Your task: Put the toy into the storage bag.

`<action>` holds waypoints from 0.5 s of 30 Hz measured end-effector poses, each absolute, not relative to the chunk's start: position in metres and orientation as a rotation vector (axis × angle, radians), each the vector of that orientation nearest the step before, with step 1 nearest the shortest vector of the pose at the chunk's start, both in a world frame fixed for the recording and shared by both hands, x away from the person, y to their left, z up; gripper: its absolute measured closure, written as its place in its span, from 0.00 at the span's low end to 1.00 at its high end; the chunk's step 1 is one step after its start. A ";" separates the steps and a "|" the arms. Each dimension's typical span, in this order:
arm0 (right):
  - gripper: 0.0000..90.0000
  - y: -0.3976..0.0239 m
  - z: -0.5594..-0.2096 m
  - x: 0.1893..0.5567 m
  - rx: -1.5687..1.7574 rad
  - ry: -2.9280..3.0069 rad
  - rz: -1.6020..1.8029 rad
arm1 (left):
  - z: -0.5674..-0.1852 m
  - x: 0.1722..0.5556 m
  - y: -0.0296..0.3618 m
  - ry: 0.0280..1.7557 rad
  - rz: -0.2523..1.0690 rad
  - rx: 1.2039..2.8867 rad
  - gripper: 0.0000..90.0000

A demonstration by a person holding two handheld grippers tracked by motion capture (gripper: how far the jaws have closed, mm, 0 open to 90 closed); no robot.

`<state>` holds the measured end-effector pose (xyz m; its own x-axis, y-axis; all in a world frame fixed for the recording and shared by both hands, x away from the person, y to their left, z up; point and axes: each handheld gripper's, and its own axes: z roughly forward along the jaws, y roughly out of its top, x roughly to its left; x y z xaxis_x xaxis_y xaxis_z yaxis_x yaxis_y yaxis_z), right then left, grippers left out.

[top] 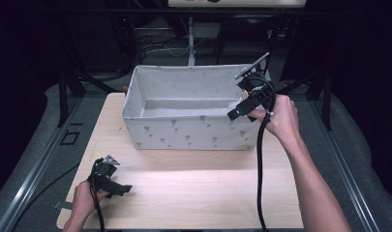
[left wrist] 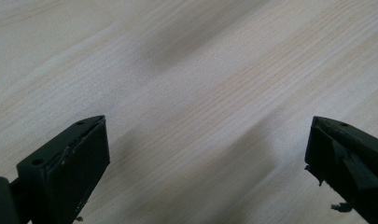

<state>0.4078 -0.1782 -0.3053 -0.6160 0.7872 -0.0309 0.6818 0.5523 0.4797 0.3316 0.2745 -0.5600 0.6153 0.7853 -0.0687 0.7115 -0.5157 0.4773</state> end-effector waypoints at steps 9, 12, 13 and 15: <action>0.00 -0.167 -0.322 0.384 1.151 2.587 0.639 | -0.560 0.331 0.273 1.180 0.217 2.381 0.00; 0.00 -0.166 -0.329 0.379 1.131 2.601 0.634 | -0.561 0.331 0.273 1.180 0.214 2.384 0.00; 0.00 -0.166 -0.332 0.378 1.124 2.605 0.636 | -0.561 0.331 0.273 1.180 0.213 2.384 0.00; 0.00 -0.166 -0.338 0.375 1.114 2.613 0.633 | -0.561 0.331 0.273 1.180 0.211 2.386 0.00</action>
<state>0.3745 -0.1657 -0.3378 -0.6844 0.7279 -0.0415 0.6282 0.6176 0.4732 0.3313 0.2728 -0.5607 0.6191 0.7825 -0.0671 0.7106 -0.5217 0.4721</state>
